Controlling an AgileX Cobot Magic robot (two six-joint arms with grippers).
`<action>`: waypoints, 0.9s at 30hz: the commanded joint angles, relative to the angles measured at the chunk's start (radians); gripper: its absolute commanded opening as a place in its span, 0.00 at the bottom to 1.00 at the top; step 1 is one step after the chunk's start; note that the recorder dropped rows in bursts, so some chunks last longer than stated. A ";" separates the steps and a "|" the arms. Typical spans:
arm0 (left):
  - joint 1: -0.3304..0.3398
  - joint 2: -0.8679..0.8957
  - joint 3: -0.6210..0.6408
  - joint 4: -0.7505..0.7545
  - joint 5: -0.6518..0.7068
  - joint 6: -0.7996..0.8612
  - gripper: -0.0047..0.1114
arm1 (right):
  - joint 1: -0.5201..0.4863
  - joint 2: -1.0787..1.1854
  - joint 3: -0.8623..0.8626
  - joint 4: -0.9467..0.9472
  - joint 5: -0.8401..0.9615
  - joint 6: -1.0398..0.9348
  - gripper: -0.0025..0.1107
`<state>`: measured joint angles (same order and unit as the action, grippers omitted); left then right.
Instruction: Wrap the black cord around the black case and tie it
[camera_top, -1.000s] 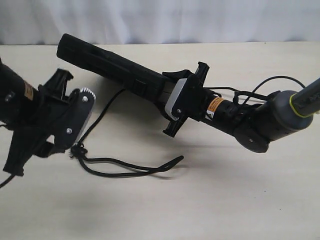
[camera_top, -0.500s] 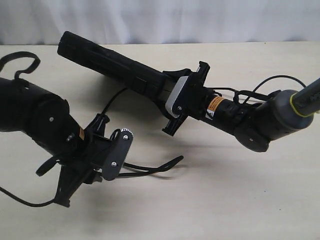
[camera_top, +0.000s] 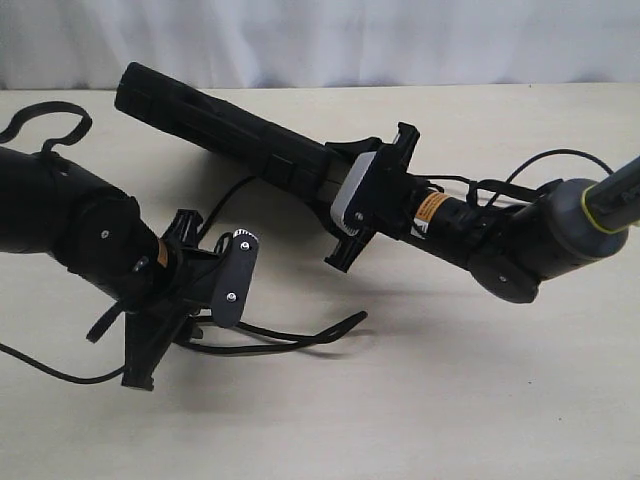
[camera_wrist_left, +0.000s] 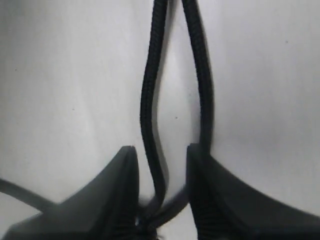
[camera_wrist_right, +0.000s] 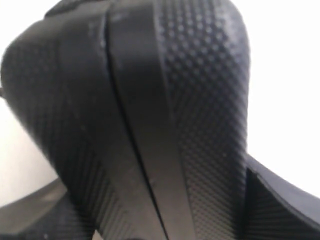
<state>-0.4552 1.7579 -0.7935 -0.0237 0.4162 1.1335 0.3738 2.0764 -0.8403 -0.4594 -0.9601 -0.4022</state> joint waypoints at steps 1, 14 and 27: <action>0.001 -0.016 -0.012 -0.021 0.115 -0.009 0.32 | 0.002 0.000 0.005 -0.005 0.078 0.051 0.06; 0.001 -0.016 -0.012 0.034 0.081 -0.012 0.64 | 0.002 0.002 0.005 -0.005 0.078 0.051 0.06; 0.001 0.042 -0.168 0.118 0.295 -0.159 0.45 | 0.002 0.002 0.006 -0.020 0.080 0.085 0.06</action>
<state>-0.4552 1.7944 -0.9547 0.0955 0.6647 0.9576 0.3738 2.0727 -0.8426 -0.4671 -0.9485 -0.3799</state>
